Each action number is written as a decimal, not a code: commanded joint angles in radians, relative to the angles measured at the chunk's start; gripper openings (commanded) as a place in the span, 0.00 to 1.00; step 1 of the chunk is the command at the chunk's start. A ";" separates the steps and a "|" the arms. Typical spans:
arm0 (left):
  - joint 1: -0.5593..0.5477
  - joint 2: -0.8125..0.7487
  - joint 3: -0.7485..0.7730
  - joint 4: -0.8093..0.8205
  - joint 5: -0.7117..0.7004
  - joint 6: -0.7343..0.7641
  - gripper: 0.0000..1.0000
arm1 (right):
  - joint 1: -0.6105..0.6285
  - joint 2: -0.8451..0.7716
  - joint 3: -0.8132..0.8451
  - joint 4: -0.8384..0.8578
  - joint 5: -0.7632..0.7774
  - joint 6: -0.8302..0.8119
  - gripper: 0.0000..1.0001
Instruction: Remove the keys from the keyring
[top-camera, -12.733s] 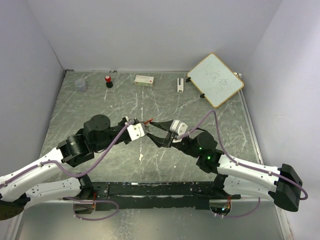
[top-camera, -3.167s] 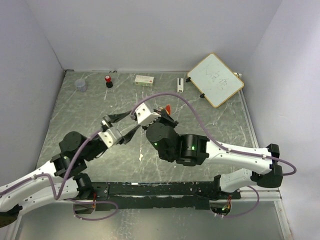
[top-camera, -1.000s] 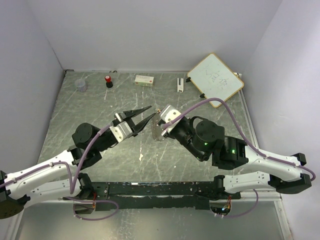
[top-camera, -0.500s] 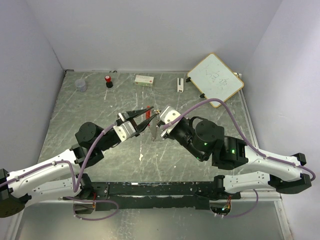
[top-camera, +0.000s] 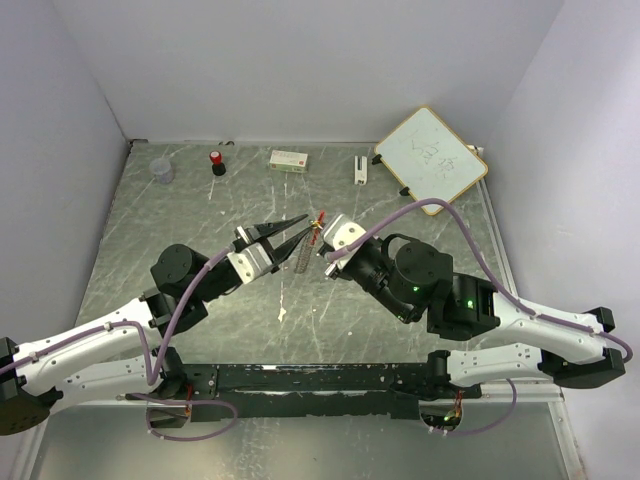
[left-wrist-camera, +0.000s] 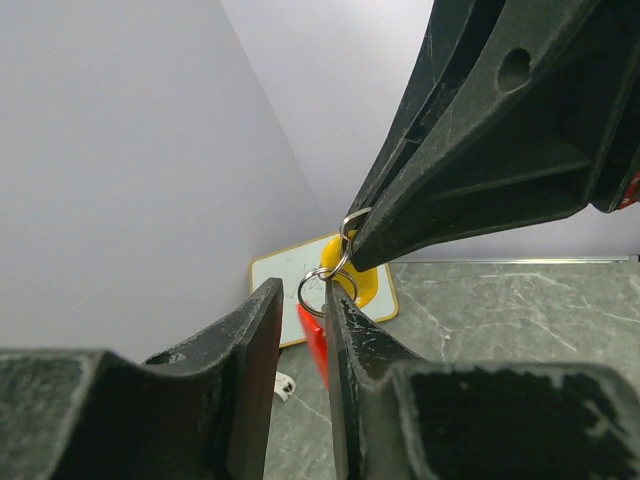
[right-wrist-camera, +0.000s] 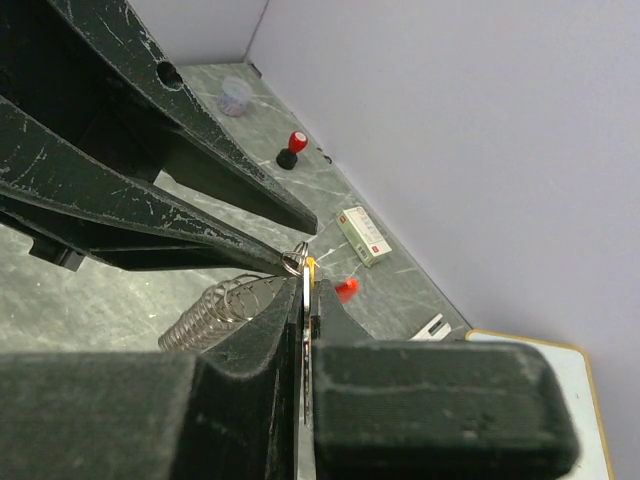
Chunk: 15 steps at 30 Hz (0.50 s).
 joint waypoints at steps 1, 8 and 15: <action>0.005 0.007 0.015 -0.001 -0.013 0.017 0.35 | 0.003 -0.025 -0.007 0.031 -0.012 -0.004 0.00; 0.005 0.025 0.031 -0.004 0.001 0.024 0.34 | 0.003 -0.023 -0.006 0.028 -0.024 -0.003 0.00; 0.005 0.025 0.023 0.021 0.006 0.015 0.36 | 0.003 -0.031 -0.009 0.026 -0.048 -0.003 0.00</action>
